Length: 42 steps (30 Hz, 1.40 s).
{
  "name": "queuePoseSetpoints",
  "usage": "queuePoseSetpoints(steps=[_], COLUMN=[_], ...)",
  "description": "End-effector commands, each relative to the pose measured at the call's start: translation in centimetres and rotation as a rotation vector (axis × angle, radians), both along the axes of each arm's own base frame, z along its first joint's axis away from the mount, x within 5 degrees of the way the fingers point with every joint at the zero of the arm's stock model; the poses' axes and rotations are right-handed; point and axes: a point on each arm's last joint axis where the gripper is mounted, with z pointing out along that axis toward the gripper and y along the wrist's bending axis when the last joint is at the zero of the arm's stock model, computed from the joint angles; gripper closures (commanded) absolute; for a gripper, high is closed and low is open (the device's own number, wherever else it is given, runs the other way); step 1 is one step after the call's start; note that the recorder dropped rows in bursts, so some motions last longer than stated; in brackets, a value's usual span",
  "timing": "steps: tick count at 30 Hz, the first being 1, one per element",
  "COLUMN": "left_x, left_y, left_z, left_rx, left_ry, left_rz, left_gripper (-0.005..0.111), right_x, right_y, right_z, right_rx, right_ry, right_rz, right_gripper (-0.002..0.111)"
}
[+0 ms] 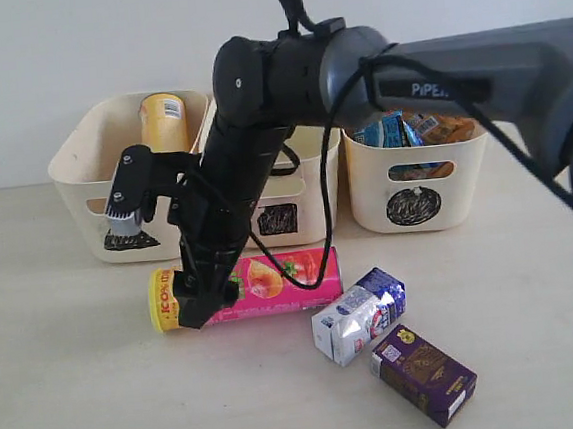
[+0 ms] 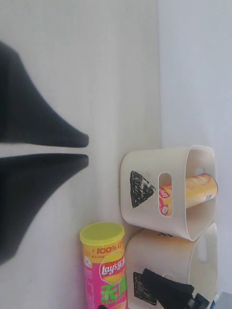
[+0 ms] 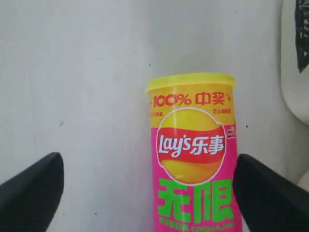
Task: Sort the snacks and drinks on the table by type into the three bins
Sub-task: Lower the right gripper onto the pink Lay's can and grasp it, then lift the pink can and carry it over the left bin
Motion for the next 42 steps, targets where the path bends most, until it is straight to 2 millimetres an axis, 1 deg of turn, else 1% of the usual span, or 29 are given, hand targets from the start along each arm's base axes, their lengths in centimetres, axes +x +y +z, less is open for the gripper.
queuePoseSetpoints(steps=[1, 3, 9, 11, 14, 15, 16, 17, 18, 20, 21, 23, 24, 25, 27, 30, 36, 39, 42], left_x=[0.0, 0.0, 0.0, 0.0, 0.0, 0.0, 0.0, 0.0, 0.0, 0.0, 0.0, 0.0, 0.0, 0.0, 0.0, 0.0, 0.0, 0.0, 0.0], left_y=[0.0, 0.0, 0.0, 0.0, 0.0, 0.0, 0.0, 0.0, 0.0, 0.0, 0.0, 0.0, 0.0, 0.0, 0.0, 0.0, 0.0, 0.0, 0.0], left_z=[0.1, 0.1, 0.1, 0.1, 0.1, 0.1, 0.1, 0.1, 0.1, 0.1, 0.1, 0.1, 0.1, 0.1, 0.1, 0.1, 0.1, 0.1, 0.1], left_rx=[-0.012, -0.012, -0.012, -0.012, -0.012, -0.012, -0.012, -0.012, -0.012, -0.012, -0.012, -0.012, -0.012, -0.012, -0.012, -0.012, -0.012, -0.012, -0.012], left_ry=[-0.010, -0.010, -0.010, -0.010, -0.010, -0.010, -0.010, -0.010, -0.010, -0.010, -0.010, -0.010, -0.010, -0.010, -0.010, -0.010, -0.010, -0.010, -0.010], left_rz=[0.004, 0.004, 0.004, 0.004, 0.004, 0.004, 0.004, 0.004, 0.004, 0.004, 0.004, 0.004, 0.004, 0.004, 0.004, 0.004, 0.004, 0.004, 0.004], left_gripper=[0.103, 0.103, 0.103, 0.103, 0.103, 0.103, 0.103, 0.103, 0.103, 0.103, 0.103, 0.103, 0.103, 0.103, 0.103, 0.103, 0.103, 0.103, 0.103], right_x=[1.2, 1.5, 2.4, 2.8, 3.2, 3.3, 3.4, 3.4, 3.5, 3.5, 3.5, 3.5, 3.5, 3.5, 3.3, 3.1, 2.4, 1.4, -0.3], right_y=[0.7, 0.5, 0.3, 0.2, 0.4, 0.4, 0.5, 0.6, 0.6, 0.6, 0.6, 0.5, 0.5, 0.5, 0.5, 0.3, -0.1, -0.3, -0.2], right_z=[-2.2, -3.0, -4.2, -5.4, -6.4, -6.5, -6.7, -6.8, -6.9, -6.9, -6.9, -6.9, -6.8, -6.6, -6.3, -4.8, 0.0, 2.4, 4.8], right_rx=[-0.065, -0.101, -0.161, -0.184, -0.187, -0.182, -0.178, -0.175, -0.175, -0.175, -0.177, -0.178, -0.177, -0.178, -0.186, -0.175, -0.111, -0.099, -0.088], right_ry=[0.015, 0.000, -0.092, -0.107, -0.131, -0.138, -0.144, -0.148, -0.153, -0.155, -0.157, -0.160, -0.162, -0.160, -0.153, -0.162, -0.189, -0.184, -0.177], right_rz=[0.011, 0.022, 0.039, 0.047, 0.047, 0.045, 0.044, 0.042, 0.042, 0.042, 0.043, 0.044, 0.044, 0.045, 0.051, 0.047, -0.012, -0.020, -0.014], right_gripper=[0.023, 0.023, 0.023, 0.023, 0.023, 0.024, 0.027, 0.032, 0.039, 0.057, 0.069, 0.100, 0.108, 0.106, 0.107, 0.107, 0.107, 0.107, 0.109])
